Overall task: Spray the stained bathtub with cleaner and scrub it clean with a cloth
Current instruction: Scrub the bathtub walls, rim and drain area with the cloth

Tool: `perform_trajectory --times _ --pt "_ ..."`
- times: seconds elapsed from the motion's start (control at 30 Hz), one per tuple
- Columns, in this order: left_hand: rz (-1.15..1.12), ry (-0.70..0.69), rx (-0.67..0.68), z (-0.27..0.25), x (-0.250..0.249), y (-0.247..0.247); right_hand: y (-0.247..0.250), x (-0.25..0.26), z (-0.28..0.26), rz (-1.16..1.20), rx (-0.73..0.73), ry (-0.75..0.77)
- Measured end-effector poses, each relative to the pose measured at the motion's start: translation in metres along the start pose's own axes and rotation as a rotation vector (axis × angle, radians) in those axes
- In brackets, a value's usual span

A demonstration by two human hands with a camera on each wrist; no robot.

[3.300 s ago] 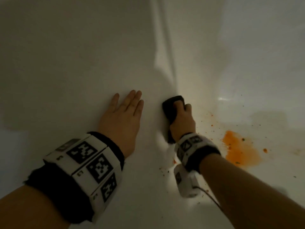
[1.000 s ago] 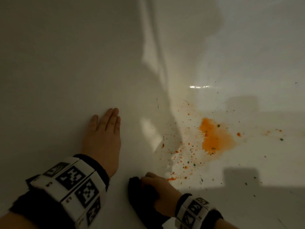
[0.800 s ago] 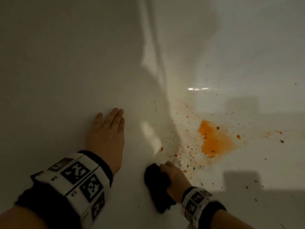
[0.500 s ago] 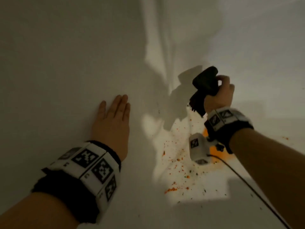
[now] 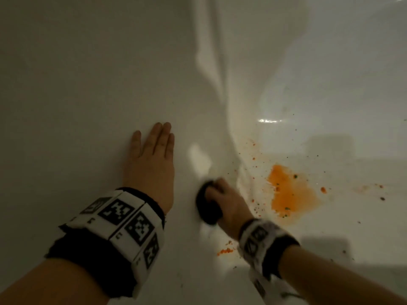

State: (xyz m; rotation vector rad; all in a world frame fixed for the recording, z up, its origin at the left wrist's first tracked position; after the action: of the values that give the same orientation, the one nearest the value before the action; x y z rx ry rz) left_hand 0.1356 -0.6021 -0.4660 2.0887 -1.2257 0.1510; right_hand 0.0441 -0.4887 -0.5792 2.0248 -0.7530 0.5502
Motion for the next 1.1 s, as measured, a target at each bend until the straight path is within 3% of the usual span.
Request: perform_trajectory --times 0.07,0.13,0.2,0.27,0.33,0.4,0.5,0.57,0.63,0.77,0.93,1.0,1.03,1.1 --pt "-0.002 0.007 0.002 -0.001 0.000 0.000 -0.022 -0.014 -0.024 -0.106 0.242 -0.006" --pt "0.002 0.011 0.000 -0.002 0.002 -0.002 -0.018 -0.029 -0.027 -0.088 0.230 -0.053" --pt "-0.016 0.032 -0.005 -0.003 0.004 -0.004 0.014 -0.040 -0.016 0.145 -0.015 -0.186" --pt "-0.055 0.105 -0.020 -0.005 0.007 -0.006 0.063 -0.043 0.007 0.324 -0.405 -0.240" --pt "-0.096 0.177 -0.038 -0.007 0.009 -0.007 0.117 -0.025 0.030 0.414 -0.688 -0.188" --pt "-0.114 0.202 -0.061 -0.008 0.010 -0.008 0.156 0.008 0.055 0.491 -0.774 -0.072" --pt "-0.124 0.210 -0.091 -0.009 0.012 -0.012 0.164 0.060 0.090 0.380 -0.662 0.112" --pt "-0.127 0.227 -0.103 -0.012 0.016 -0.014 0.143 0.081 0.102 0.248 -0.555 0.126" --pt "-0.126 0.229 -0.107 -0.016 0.019 -0.015 0.122 0.084 0.094 0.134 -0.568 0.139" --pt "-0.111 0.209 -0.094 -0.023 0.022 -0.016 0.056 0.055 0.044 -0.030 -0.356 0.290" --pt "-0.097 0.176 -0.082 -0.025 0.018 -0.017 0.010 0.021 -0.025 0.073 -0.031 0.054" --pt "-0.094 0.172 -0.080 -0.025 0.018 -0.018 -0.016 0.030 -0.052 0.150 0.213 0.017" --pt "-0.095 0.173 -0.077 -0.024 0.017 -0.018 -0.031 0.041 -0.065 0.190 0.325 0.074" --pt "-0.096 0.181 -0.067 -0.023 0.015 -0.017 -0.052 0.059 -0.080 0.183 0.378 0.256"
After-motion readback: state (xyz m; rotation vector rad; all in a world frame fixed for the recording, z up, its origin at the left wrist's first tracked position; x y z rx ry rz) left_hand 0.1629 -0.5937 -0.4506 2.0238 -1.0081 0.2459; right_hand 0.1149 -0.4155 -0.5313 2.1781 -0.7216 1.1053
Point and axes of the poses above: each hand's wrist, its own z-axis towards the middle knuckle, its own y-axis out of the back of the hand, x = y × z, the point moved 3 cm from there along z, towards the middle knuckle, and after that the axes turned 1 degree about z, right-handed, at the moved point
